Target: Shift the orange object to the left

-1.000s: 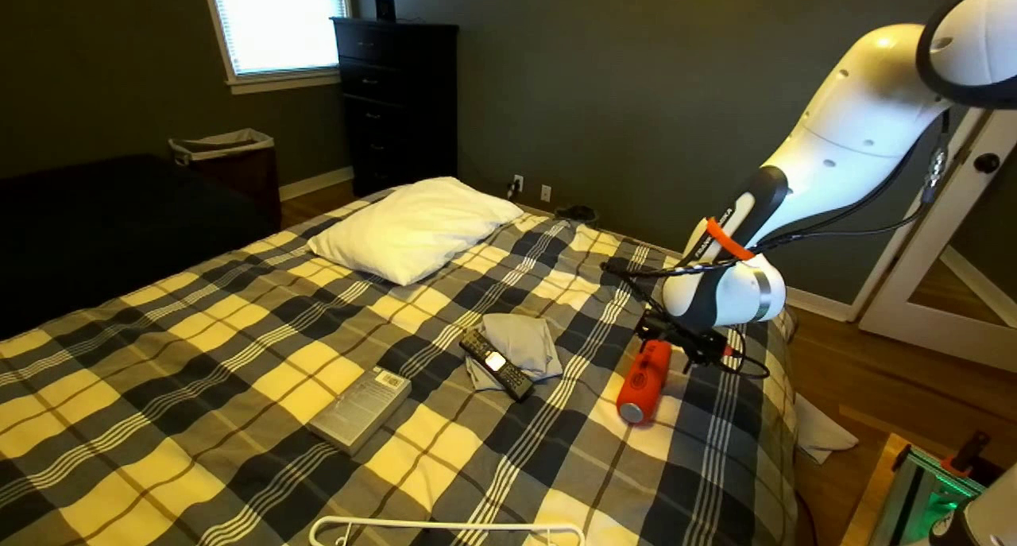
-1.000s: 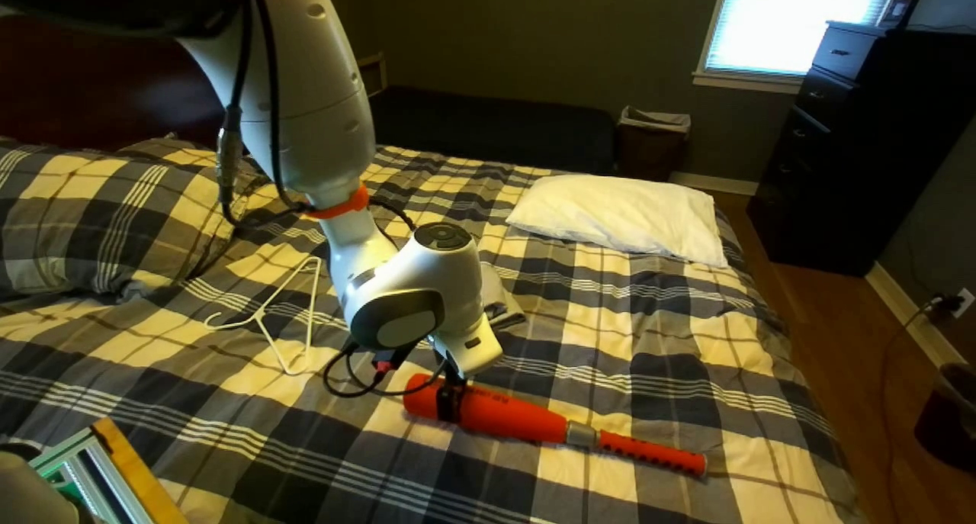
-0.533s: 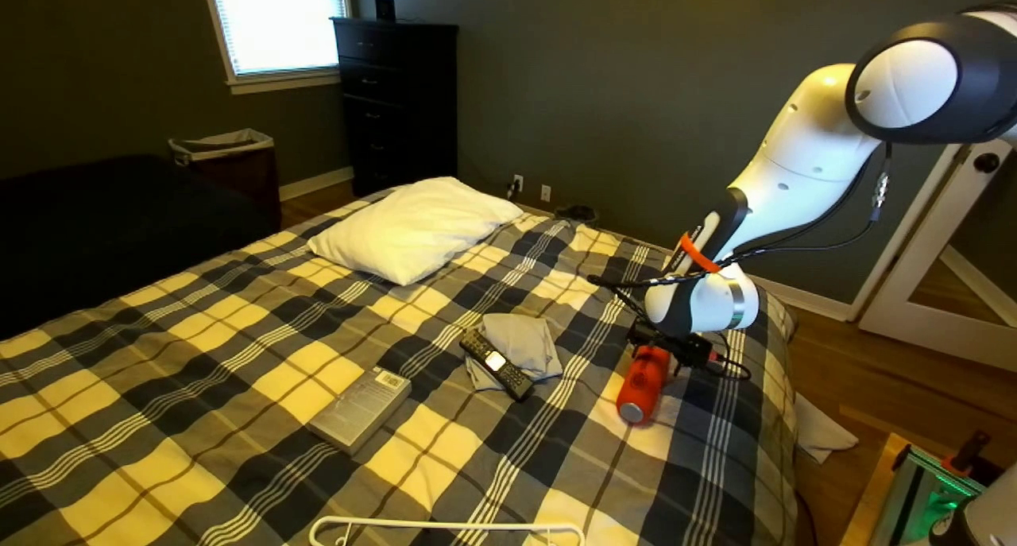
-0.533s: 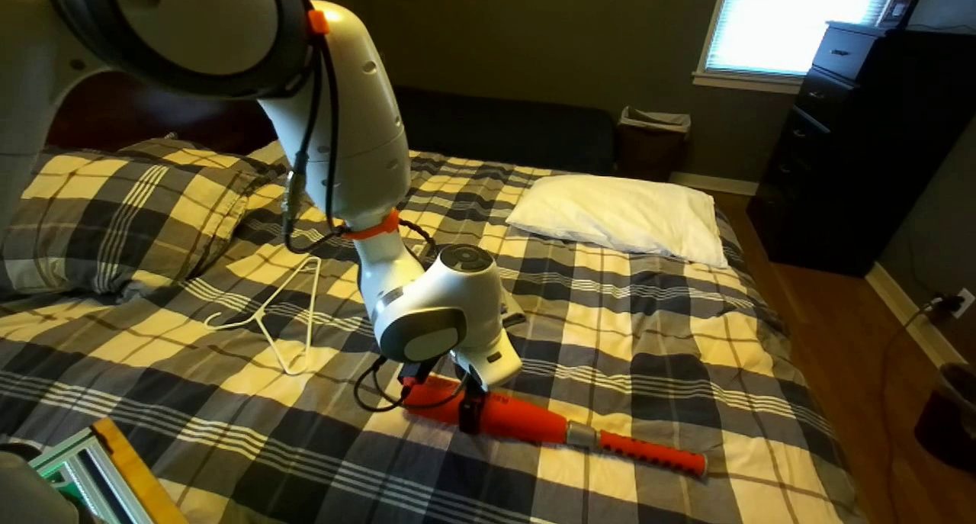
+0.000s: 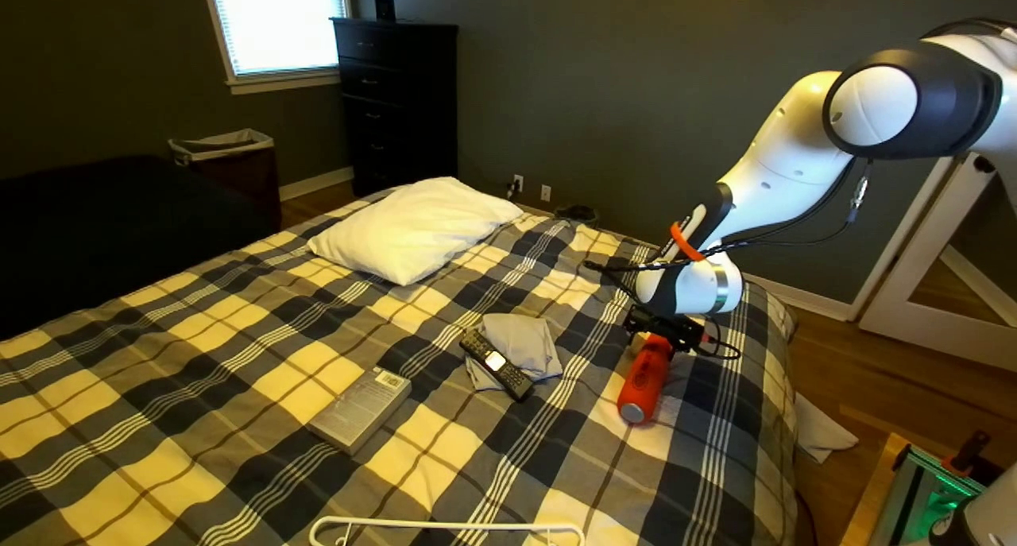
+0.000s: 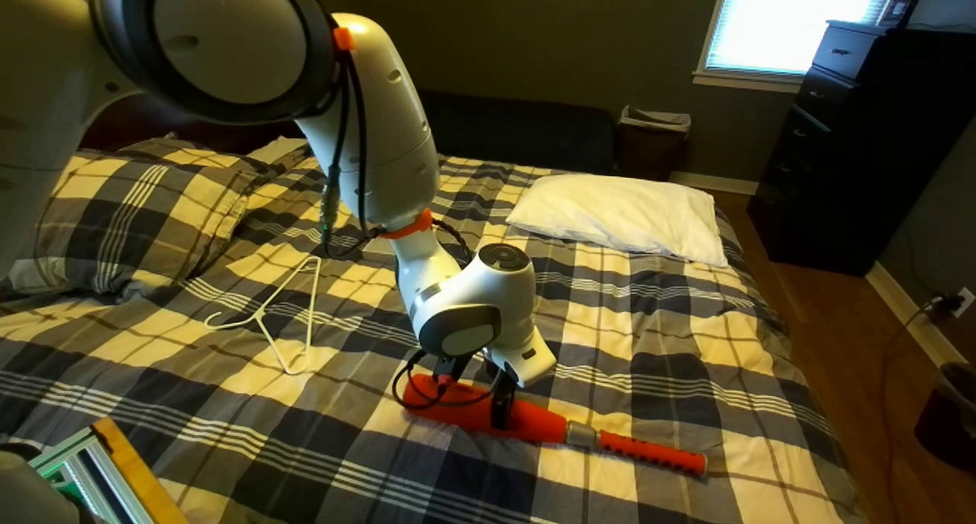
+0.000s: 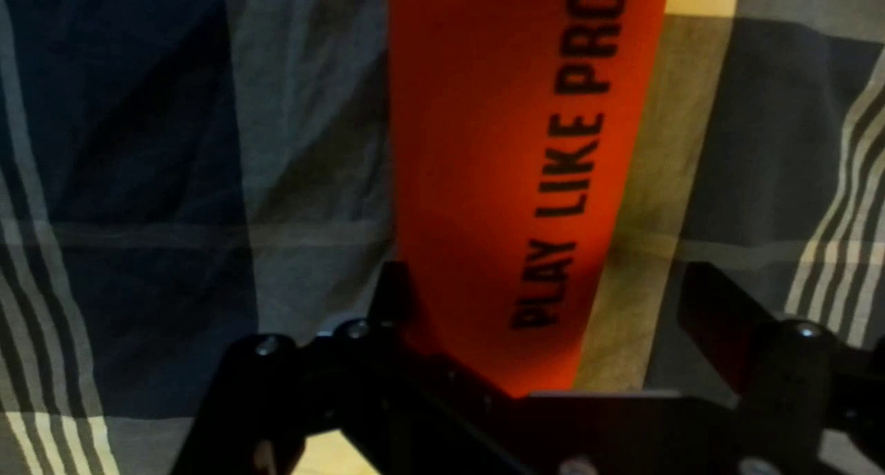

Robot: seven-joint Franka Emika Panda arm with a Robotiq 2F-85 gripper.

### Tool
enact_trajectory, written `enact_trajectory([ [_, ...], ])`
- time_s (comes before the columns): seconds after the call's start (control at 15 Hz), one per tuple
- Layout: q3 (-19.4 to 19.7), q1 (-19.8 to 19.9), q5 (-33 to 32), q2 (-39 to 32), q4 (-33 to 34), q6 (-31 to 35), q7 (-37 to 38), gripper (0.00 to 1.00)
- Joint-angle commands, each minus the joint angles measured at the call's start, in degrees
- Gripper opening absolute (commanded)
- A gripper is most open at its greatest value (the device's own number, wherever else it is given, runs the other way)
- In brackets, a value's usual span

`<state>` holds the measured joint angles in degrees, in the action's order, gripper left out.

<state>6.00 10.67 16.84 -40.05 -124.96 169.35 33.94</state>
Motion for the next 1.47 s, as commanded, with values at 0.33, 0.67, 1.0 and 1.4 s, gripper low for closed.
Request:
enact_trajectory([
  [0.33,1.7,-0.7,2.5,-6.6,5.7,-4.5,-1.8,0.66],
  [0.67,2.4,-2.5,3.3,-2.3,3.2,-5.0,-0.8,0.31],
  [1.0,1.0,-4.4,0.6,8.3,-4.3,-6.6,-7.4,0.2],
  [1.4,-1.4,-12.2,-2.6,24.1,-19.1,-4.2,-14.0,0.19],
])
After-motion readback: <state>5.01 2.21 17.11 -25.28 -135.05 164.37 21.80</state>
